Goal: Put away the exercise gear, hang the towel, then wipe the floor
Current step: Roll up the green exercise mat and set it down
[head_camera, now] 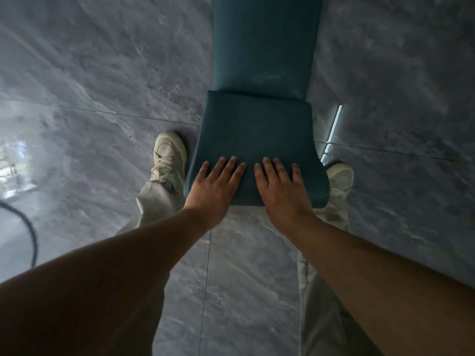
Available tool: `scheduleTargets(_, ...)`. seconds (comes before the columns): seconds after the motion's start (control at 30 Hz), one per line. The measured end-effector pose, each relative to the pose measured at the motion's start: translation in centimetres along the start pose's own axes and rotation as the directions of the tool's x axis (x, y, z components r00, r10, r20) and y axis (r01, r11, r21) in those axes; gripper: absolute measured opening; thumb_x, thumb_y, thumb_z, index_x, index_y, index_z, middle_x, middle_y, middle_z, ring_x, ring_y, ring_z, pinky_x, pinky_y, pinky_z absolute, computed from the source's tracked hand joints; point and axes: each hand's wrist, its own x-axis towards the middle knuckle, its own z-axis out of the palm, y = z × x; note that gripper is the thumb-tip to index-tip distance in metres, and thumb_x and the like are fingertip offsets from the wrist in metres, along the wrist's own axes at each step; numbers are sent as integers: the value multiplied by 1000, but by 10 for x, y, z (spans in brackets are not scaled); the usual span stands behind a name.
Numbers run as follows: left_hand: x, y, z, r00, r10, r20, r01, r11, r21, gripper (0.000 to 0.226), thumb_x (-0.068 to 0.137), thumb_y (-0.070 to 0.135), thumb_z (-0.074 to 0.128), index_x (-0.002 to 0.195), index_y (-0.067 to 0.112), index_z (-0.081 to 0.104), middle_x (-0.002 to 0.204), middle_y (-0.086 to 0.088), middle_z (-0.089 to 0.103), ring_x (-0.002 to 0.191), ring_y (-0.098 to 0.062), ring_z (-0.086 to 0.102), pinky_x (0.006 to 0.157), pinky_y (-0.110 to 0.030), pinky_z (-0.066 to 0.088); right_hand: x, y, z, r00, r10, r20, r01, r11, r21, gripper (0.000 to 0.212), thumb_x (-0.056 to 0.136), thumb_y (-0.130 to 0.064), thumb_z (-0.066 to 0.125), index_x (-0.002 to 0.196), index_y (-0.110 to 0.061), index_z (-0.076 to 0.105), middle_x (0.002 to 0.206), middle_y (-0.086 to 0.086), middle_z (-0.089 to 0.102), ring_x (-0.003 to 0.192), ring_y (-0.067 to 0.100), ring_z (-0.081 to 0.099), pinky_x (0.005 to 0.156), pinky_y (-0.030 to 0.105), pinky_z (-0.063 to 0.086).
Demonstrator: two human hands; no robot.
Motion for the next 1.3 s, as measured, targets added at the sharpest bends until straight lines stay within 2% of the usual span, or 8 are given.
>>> scheduleTargets(0.2, -64, 18, 20, 991, 32, 133, -25, 998, -53, 94, 89, 29, 61, 158, 19, -2, 167, -7, 6, 153, -28, 8, 122, -50, 16, -57, -36, 23, 995, -41, 89, 35, 997, 68, 101, 80, -22, 75, 154, -8, 8, 161, 18, 17, 147, 35, 22, 114, 62, 22)
scheduleTargets(0.37, -81, 16, 27, 975, 76, 209, -69, 997, -37, 97, 89, 33, 60, 158, 19, -7, 167, -7, 2, 154, -27, 4, 123, -49, 11, -69, -51, 26, 986, -70, 148, 51, 990, 130, 89, 90, -20, 63, 155, -8, 3, 163, 17, 10, 150, 34, 14, 115, 61, 18)
scheduleTargets(0.57, -39, -3, 2, 978, 106, 179, -96, 993, -66, 108, 79, 38, 71, 157, 23, -2, 167, -5, 7, 153, -25, 11, 122, -49, 17, -39, -25, 11, 994, -62, 90, 49, 988, 145, 109, 79, -34, 71, 154, -8, -4, 163, 16, 7, 151, 33, 8, 117, 61, 14)
scheduleTargets(0.7, -17, -13, -25, 986, 133, 105, -129, 991, -42, 114, 74, 42, 71, 157, 26, -6, 167, -7, 1, 153, -25, 6, 123, -50, 15, -25, -6, -11, 999, -9, 40, 4, 994, 111, 108, 78, -42, 71, 154, -8, 2, 161, 21, -8, 150, 38, -2, 116, 64, 7)
scheduleTargets(0.83, 15, -28, -56, 986, 164, -12, -163, 985, 62, 125, 66, 56, 71, 157, 22, -8, 166, -10, -8, 153, -26, -8, 121, -57, 3, -11, 6, -35, 996, 65, -63, -57, 992, 115, 99, 81, -37, 67, 155, -5, 9, 162, 22, 1, 150, 41, 1, 115, 67, 6)
scheduleTargets(1.0, 57, -44, -96, 976, 179, -127, -151, 967, 204, 124, 63, 57, 67, 158, 16, -1, 166, -14, -9, 153, -29, -11, 121, -55, -4, 24, 29, -63, 981, 118, -157, -100, 988, 114, 100, 81, -38, 66, 155, -3, 9, 162, 22, 9, 150, 39, 6, 115, 66, 10)
scheduleTargets(1.13, 88, -55, -115, 968, 125, -217, -81, 976, 201, 118, 64, 49, 69, 158, 15, 7, 166, -13, 0, 153, -28, -6, 122, -53, 1, 64, 50, -77, 962, 186, -201, -161, 978, 135, 102, 81, -35, 68, 155, -5, 5, 162, 19, 10, 150, 36, 8, 116, 64, 12)
scheduleTargets(1.3, 124, -63, -116, 947, 32, -319, 8, 992, 124, 100, 73, 28, 69, 158, 15, 18, 166, -9, 14, 154, -27, 4, 123, -51, 8, 111, 70, -85, 937, 246, -247, -212, 965, 154, 100, 84, -26, 67, 156, -8, 0, 163, 18, 8, 151, 35, 9, 116, 63, 14)
